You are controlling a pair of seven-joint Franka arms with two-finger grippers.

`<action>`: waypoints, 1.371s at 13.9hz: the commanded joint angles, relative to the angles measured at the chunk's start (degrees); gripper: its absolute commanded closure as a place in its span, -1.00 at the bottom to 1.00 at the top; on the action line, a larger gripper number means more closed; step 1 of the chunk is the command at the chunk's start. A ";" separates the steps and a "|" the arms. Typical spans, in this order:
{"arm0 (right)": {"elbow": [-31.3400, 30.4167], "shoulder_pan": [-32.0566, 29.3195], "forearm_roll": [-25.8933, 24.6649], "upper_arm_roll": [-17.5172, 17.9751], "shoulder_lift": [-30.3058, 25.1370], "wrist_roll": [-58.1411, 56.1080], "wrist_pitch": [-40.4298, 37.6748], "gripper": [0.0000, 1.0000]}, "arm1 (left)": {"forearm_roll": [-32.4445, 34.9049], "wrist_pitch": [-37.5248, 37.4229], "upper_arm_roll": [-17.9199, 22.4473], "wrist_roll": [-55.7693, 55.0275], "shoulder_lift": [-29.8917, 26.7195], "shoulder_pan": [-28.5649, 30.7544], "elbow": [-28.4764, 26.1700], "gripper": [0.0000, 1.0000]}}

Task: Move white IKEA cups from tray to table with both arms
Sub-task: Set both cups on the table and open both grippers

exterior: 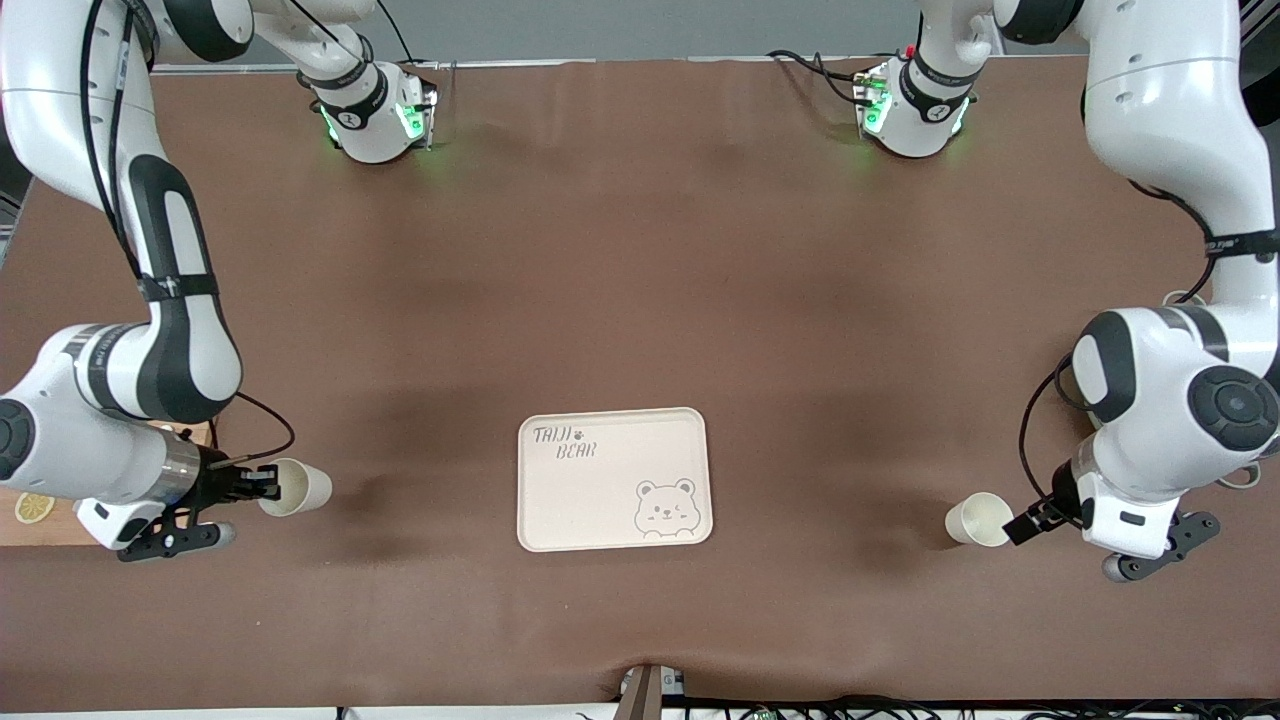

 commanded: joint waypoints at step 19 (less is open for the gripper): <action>-1.11 0.90 0.63 0.76 6.81 -0.67 10.65 -1.00 | 0.56 -26.57 -2.20 18.91 -19.86 0.06 1.98 -1.00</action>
